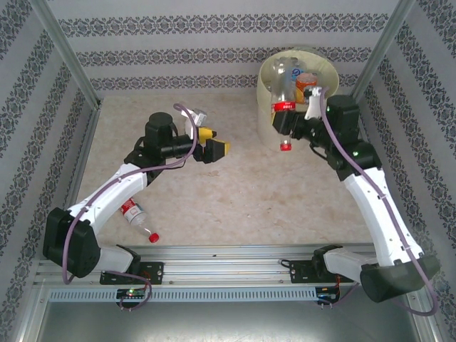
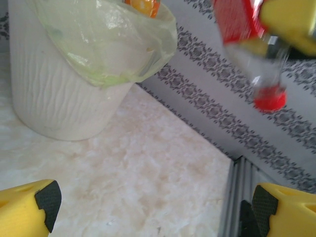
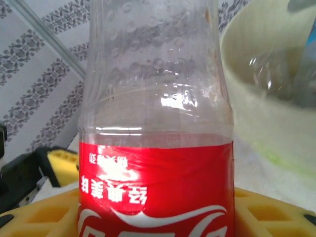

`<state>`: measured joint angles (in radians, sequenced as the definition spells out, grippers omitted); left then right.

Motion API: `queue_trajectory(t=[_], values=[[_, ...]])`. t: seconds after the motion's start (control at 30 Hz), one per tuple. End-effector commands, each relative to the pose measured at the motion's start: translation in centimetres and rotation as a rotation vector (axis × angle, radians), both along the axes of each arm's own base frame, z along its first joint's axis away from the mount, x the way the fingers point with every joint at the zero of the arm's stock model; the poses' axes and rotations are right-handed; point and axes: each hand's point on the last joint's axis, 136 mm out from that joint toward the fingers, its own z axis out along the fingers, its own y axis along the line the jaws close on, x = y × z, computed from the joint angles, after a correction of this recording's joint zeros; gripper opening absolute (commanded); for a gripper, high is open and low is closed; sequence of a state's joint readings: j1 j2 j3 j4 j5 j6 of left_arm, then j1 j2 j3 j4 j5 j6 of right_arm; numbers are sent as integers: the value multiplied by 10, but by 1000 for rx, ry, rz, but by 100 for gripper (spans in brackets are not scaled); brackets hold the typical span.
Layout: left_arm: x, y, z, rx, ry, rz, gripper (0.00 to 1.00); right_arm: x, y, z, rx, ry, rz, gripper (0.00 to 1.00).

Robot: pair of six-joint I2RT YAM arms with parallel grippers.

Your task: Put the plastic bottles in the bin

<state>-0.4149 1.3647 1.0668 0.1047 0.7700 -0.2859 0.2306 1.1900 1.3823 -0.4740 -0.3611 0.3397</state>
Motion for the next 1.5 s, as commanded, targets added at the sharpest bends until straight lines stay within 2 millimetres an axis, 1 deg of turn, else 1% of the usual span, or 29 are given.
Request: queue_trajectory(t=[0.0,0.13,0.33,0.4,0.5,0.67,0.73,0.87,1.0,1.17,1.27,1.47], values=[[-1,4,-1,95,-79,31,100,17,-15,6,-120,-5,-47,58],[-4,4,-5,150,-110,40,100,43,-20,22,-177,-4,-65,58],[-5,6,-6,178,-130,50,100,82,-25,28,-271,27,-83,59],[-4,5,-6,178,-131,48,100,92,-27,26,-308,45,-84,59],[-4,5,-9,183,-123,47,100,107,-31,16,-372,96,-87,59],[-3,5,-11,194,-123,51,100,124,-39,-3,-455,159,-104,60],[-2,5,-14,200,-119,52,100,128,-43,-9,-485,173,-116,60],[-1,5,-16,208,-115,53,100,131,-50,-18,-519,196,-126,60],[0,5,-19,212,-109,55,100,133,-57,-22,-548,206,-140,62],[1,6,-18,214,-109,59,100,134,-60,-27,-555,223,-140,71],[1,6,-18,212,-105,62,100,134,-59,-25,-553,217,-138,76],[2,6,-18,213,-102,67,100,132,-61,-16,-547,197,-152,79]])
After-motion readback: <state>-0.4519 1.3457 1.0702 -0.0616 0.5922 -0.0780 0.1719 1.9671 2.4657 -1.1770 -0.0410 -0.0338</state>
